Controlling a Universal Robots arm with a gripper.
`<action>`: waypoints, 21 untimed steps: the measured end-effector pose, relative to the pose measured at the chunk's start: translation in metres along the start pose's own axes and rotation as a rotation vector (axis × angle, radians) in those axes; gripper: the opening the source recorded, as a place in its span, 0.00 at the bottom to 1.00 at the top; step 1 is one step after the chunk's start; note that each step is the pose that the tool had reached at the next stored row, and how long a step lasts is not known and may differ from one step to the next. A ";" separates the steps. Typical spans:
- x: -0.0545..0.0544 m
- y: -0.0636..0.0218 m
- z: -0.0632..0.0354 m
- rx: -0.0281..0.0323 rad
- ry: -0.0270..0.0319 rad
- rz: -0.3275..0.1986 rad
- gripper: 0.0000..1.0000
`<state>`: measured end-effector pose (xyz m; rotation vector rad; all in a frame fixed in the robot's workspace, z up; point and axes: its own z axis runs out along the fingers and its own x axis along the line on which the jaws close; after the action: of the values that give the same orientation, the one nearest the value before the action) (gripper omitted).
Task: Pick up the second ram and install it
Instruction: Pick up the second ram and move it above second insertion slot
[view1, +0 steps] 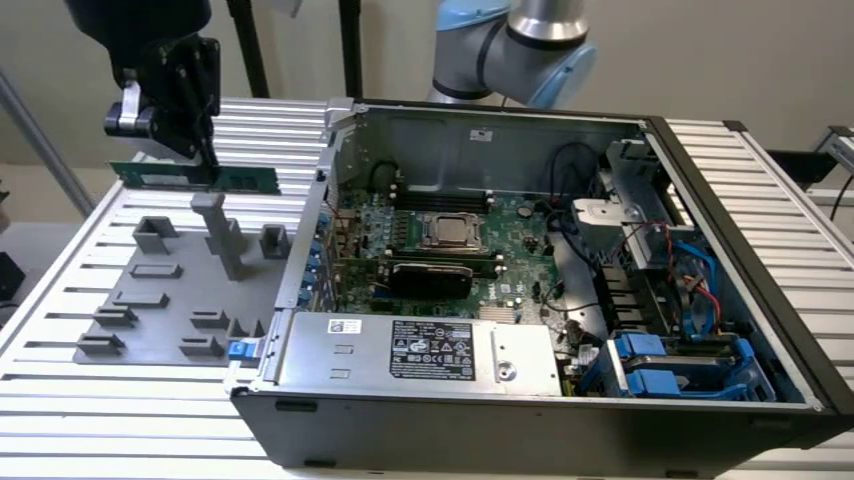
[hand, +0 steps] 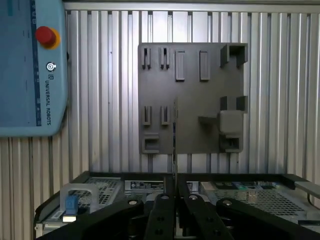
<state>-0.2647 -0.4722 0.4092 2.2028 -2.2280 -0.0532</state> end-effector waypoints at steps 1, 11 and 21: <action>0.000 -0.0033 -0.0001 0.0001 -0.0001 0.000 0.13; -0.007 -0.0279 -0.0007 0.0034 -0.0003 0.000 0.13; -0.019 -0.0577 -0.0012 0.0038 -0.0003 0.000 0.13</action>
<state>-0.2068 -0.4540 0.4089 2.2049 -2.2300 -0.0493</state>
